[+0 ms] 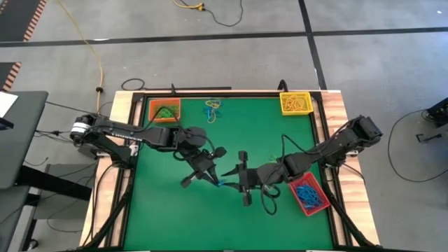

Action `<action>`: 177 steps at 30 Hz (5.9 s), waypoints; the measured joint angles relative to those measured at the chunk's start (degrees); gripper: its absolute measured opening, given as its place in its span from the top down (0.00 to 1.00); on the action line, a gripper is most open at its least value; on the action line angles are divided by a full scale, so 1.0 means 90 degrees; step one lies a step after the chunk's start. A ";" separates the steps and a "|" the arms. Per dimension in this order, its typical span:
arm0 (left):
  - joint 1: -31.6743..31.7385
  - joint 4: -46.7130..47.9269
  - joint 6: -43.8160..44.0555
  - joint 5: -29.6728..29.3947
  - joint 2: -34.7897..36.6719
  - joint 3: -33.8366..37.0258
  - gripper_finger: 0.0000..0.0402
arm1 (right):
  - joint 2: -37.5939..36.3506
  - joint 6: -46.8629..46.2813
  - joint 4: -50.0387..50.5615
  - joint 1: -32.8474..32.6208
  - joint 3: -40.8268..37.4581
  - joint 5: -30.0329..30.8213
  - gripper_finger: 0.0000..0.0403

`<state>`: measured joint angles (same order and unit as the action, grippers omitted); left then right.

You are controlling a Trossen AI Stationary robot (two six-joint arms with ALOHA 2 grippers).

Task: Sort rubber bands into baskets
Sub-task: Put the blue rubber band into the red bin, then put the yellow rubber band into the yellow bin

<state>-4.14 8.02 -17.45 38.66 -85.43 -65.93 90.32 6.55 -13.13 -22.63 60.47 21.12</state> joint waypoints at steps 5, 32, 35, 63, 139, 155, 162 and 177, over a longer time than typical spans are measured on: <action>-0.0029 0.0021 -0.0035 -0.0010 0.0000 0.0000 1.00 | 0.0000 0.0122 -0.0013 0.0028 0.0000 -0.0002 0.61; -0.0017 -0.0222 -0.0209 -0.0205 0.0002 0.0000 1.00 | 0.0000 0.0152 -0.0087 0.0073 0.0000 -0.0527 0.79; -0.0017 -0.0220 -0.0206 -0.0205 0.0002 0.0000 1.00 | 0.0000 0.0270 -0.0064 0.0073 0.0000 -0.0525 0.86; -0.0017 0.0105 -0.0006 -0.2539 0.0005 0.1308 0.57 | -0.0895 -0.4207 0.6749 -0.0916 -0.0002 -0.0103 0.96; -0.0211 -0.2765 0.1010 -0.4727 0.0000 0.3169 0.56 | -0.1574 -0.9433 0.8774 -0.3092 -0.0532 0.1670 0.49; 0.0634 -0.2831 0.1498 -0.4861 0.0000 0.3169 0.56 | -0.1571 -0.6192 0.6684 -0.1652 -0.1199 0.1836 0.49; 0.0639 -0.3093 0.1434 -0.4930 0.0000 0.3169 0.56 | -0.1569 -0.5853 0.5642 -0.1240 -0.1878 0.0881 0.49; 0.0627 -0.3124 0.1523 -0.4765 0.0000 0.3169 0.56 | -0.0443 -0.4930 0.5319 0.0050 -0.2115 -0.0365 0.56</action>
<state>1.50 -20.10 -3.75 -4.22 -85.43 -37.41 86.34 -37.81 34.75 -22.18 41.43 17.84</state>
